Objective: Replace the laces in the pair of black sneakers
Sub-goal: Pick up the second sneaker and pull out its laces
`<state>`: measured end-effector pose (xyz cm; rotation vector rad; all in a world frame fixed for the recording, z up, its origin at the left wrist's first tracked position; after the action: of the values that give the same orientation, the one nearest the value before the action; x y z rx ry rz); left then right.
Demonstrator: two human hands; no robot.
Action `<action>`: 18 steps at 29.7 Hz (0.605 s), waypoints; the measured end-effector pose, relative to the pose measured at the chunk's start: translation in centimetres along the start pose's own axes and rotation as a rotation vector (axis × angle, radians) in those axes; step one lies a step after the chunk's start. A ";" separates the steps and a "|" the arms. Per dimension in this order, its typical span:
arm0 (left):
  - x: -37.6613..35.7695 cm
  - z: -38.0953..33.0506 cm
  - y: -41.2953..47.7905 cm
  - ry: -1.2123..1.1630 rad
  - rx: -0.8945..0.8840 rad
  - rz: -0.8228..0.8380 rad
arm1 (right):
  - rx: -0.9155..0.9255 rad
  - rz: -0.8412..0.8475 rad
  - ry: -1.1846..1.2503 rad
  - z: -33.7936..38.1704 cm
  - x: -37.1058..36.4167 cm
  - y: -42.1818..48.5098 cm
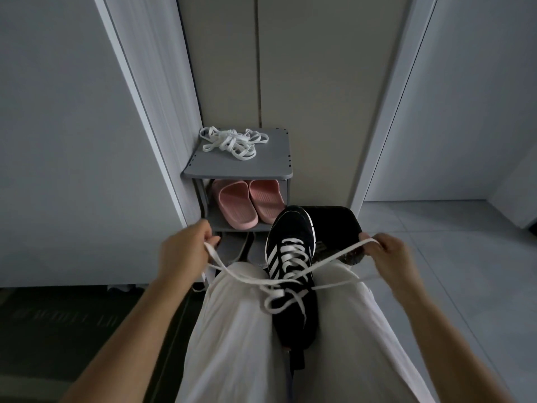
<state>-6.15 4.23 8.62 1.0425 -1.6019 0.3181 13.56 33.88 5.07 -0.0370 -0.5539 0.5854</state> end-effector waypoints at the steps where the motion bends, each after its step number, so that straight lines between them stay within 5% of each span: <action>1: 0.7 0.5 0.4 0.032 -0.015 0.006 | 0.050 -0.074 -0.112 0.5 0.8 0.4; 3: -0.4 0.9 0.7 0.030 -0.039 0.158 | 0.103 -0.058 -0.259 0.9 0.8 1.1; 5: -2.1 -0.3 -0.1 0.096 -0.135 0.344 | 0.073 0.144 -0.435 -0.3 -1.5 0.9; 7: -2.1 -2.5 -1.7 0.071 -0.218 0.298 | 0.050 0.198 -0.576 -1.8 -2.6 -0.3; 10: -1.1 -7.2 -4.7 -0.304 -0.361 0.115 | 0.388 -0.143 -0.427 1.3 -0.6 -4.6; 14: -4.4 -9.9 -6.0 -0.348 -0.497 0.172 | 0.454 0.214 -0.476 1.5 -5.8 -7.6; 18: -5.9 -8.7 -5.2 -0.341 -0.494 0.274 | 0.441 0.230 -0.456 0.7 -6.1 -6.3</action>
<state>3.30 9.89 4.54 0.5125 -2.0023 -0.0851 12.22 25.30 3.93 0.4652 -0.8568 0.9401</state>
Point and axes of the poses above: each hand's wrist, its own y-axis towards the middle knuckle, its own x-axis out of the back of the hand, z = x × y, the point moved 9 cm from there along y, towards the middle knuckle, and after that the axes turned 14 degrees about -x, right-handed, at the moved point
